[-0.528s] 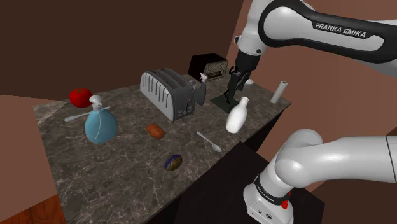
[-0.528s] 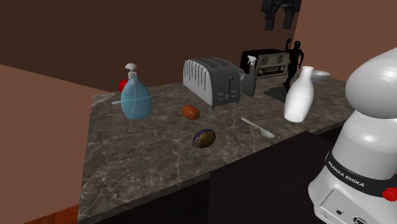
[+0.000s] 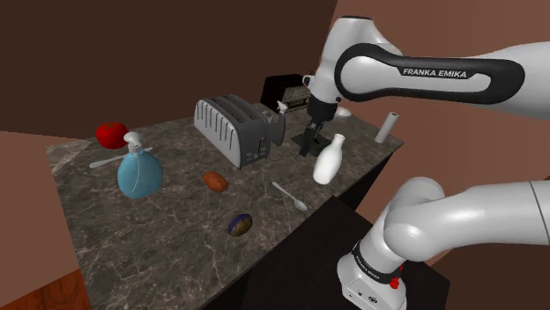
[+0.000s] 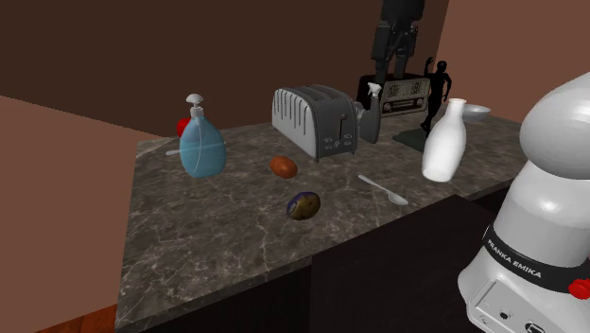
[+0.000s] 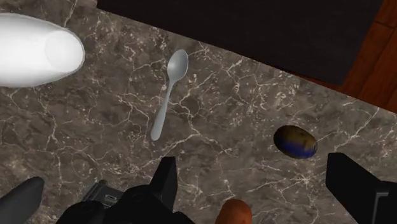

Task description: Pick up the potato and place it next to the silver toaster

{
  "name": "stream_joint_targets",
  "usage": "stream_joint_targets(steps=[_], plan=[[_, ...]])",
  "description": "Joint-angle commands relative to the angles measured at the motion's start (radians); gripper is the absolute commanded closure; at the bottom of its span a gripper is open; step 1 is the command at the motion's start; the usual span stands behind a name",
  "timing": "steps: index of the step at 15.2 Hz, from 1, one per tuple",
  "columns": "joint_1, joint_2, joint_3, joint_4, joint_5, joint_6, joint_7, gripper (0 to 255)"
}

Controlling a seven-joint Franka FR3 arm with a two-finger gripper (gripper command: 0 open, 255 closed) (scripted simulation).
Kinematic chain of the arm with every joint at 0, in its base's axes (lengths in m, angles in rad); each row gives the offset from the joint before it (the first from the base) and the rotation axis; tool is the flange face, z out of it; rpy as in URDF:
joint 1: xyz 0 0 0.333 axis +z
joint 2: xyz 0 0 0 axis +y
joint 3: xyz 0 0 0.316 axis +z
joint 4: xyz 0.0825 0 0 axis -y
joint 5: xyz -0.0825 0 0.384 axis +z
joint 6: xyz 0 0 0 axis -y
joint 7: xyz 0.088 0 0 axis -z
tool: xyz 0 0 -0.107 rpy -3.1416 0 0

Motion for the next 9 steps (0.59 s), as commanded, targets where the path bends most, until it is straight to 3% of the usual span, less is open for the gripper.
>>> stream_joint_targets(steps=[1, 9], plan=[[0.03, 0.025, -0.003, -0.046, 0.01, 0.087, -0.046, 0], [0.153, 0.213, -0.03, -0.175, 0.056, 0.441, -0.25, 0]])
